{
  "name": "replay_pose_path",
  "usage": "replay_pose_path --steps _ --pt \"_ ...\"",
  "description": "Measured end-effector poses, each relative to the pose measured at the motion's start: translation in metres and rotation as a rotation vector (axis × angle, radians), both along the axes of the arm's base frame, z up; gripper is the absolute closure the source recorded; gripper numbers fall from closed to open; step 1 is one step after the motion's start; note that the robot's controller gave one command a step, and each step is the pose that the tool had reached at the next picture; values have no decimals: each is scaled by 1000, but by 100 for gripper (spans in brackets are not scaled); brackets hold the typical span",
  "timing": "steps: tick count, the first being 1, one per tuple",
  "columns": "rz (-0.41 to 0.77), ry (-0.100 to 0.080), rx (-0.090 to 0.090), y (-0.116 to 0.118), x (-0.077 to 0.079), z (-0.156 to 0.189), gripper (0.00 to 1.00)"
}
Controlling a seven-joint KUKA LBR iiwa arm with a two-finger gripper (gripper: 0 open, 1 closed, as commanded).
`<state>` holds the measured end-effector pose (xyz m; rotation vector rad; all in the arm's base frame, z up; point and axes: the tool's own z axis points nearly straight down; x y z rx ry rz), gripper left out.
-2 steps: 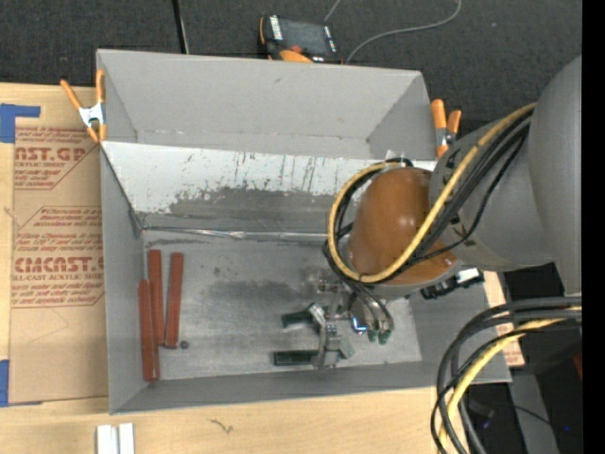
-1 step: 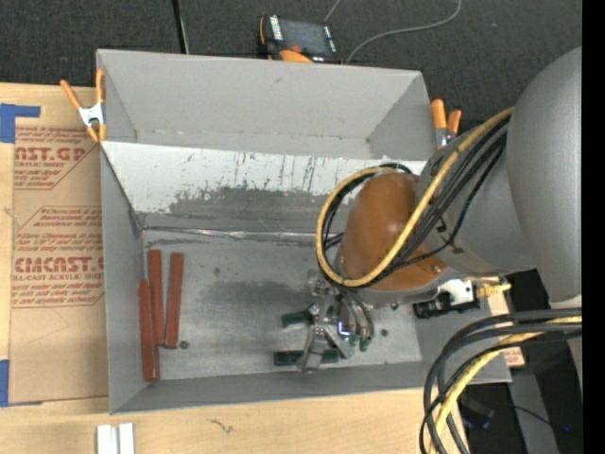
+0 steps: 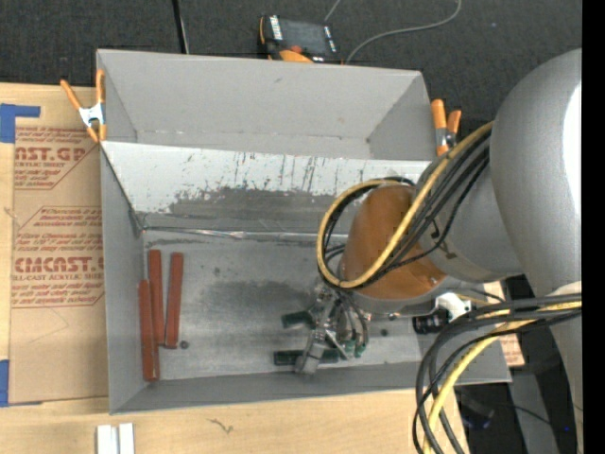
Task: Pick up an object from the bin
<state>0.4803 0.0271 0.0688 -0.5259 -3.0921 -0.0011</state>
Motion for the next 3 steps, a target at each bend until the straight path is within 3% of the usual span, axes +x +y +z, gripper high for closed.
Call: replay_pose_path --steps 1,2,3 --pt "1 -2 0 1 0 0 0" --pt "2 -2 1 1 0 2 100" --pt "4 -9 0 2 1 57 100"
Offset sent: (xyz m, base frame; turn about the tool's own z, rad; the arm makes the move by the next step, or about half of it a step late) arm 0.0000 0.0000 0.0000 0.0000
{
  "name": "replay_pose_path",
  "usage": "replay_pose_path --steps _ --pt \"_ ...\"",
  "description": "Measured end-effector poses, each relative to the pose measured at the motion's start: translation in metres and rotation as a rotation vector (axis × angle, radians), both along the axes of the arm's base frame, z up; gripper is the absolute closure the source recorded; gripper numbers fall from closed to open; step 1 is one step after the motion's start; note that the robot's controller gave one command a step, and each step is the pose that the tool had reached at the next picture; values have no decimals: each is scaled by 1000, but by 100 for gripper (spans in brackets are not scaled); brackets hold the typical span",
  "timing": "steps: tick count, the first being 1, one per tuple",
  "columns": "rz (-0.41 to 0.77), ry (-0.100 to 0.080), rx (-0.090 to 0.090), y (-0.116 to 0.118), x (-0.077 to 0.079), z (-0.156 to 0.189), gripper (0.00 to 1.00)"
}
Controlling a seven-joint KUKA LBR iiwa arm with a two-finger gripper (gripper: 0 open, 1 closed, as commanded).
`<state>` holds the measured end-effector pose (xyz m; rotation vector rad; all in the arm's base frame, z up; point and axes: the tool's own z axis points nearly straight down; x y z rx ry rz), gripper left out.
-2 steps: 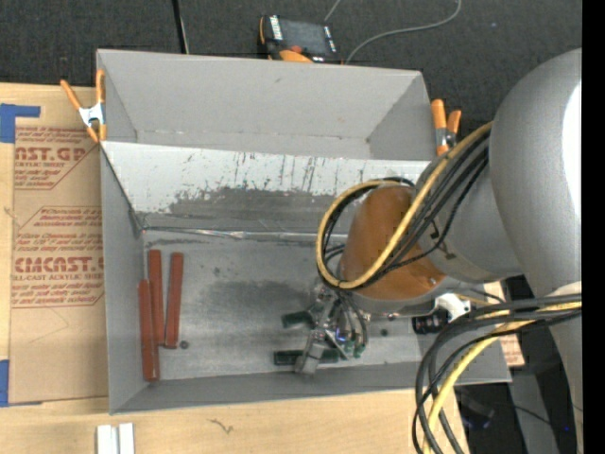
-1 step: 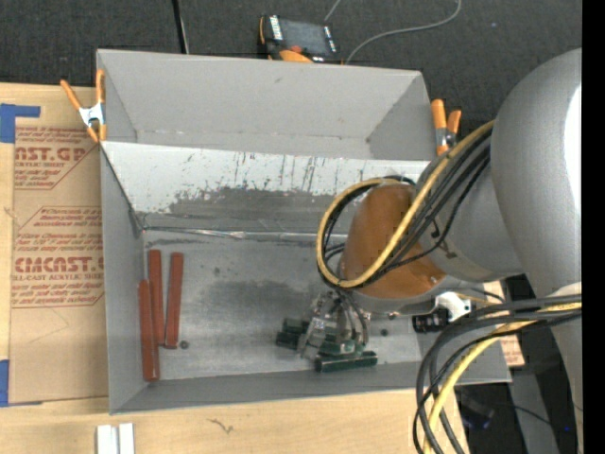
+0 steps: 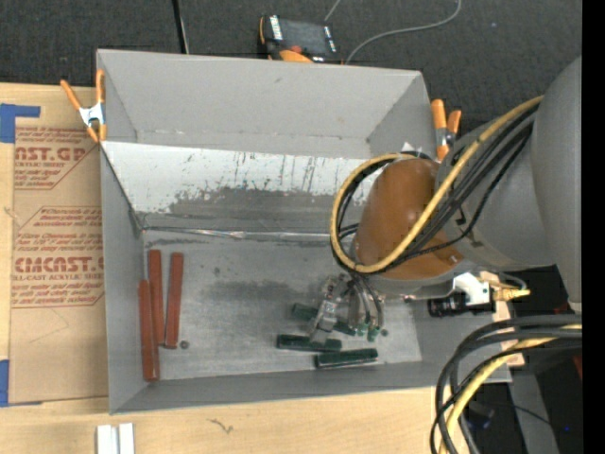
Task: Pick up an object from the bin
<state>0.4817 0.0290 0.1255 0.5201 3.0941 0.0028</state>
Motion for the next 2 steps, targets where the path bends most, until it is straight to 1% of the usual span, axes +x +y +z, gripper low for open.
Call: replay_pose_path --steps 1,2 --pt "1 1 0 1 1 39 100" --pt "1 1 0 1 1 67 100"
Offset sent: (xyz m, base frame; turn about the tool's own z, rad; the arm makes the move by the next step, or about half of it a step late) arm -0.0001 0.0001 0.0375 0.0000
